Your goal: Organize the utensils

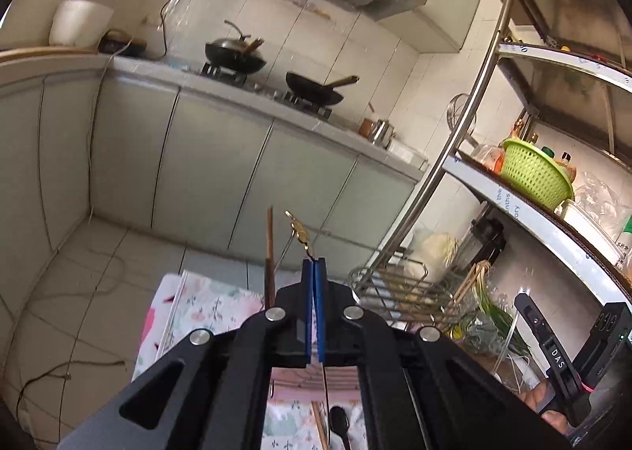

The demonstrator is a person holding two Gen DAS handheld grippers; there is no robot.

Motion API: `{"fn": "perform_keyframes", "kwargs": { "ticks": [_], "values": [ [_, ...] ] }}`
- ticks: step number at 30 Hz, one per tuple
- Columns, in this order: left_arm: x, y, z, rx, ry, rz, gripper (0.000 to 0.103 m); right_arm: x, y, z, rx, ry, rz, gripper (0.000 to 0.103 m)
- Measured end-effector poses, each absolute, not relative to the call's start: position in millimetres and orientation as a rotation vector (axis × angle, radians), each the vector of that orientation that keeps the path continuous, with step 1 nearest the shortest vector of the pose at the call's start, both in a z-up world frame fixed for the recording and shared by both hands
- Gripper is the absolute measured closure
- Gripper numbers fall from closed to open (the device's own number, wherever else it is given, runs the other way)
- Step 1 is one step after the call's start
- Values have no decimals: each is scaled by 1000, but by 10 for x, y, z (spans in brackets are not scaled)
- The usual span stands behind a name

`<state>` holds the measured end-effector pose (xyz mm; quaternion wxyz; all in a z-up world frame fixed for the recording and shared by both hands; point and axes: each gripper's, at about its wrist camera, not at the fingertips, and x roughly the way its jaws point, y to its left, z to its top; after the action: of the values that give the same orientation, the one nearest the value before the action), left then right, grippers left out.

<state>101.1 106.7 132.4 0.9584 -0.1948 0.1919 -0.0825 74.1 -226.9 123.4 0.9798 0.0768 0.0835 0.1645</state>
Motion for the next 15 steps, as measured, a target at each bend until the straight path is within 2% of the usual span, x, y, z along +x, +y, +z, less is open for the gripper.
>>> {"fn": "perform_keyframes", "kwargs": {
  "ticks": [6, 15],
  "values": [
    [1141, 990, 1582, -358, 269, -115, 102, 948, -2251, 1422, 118, 34, 272, 100],
    [1376, 898, 1573, -247, 129, -4, 102, 1311, -2121, 1316, 30, -98, 181, 100]
  ]
}}
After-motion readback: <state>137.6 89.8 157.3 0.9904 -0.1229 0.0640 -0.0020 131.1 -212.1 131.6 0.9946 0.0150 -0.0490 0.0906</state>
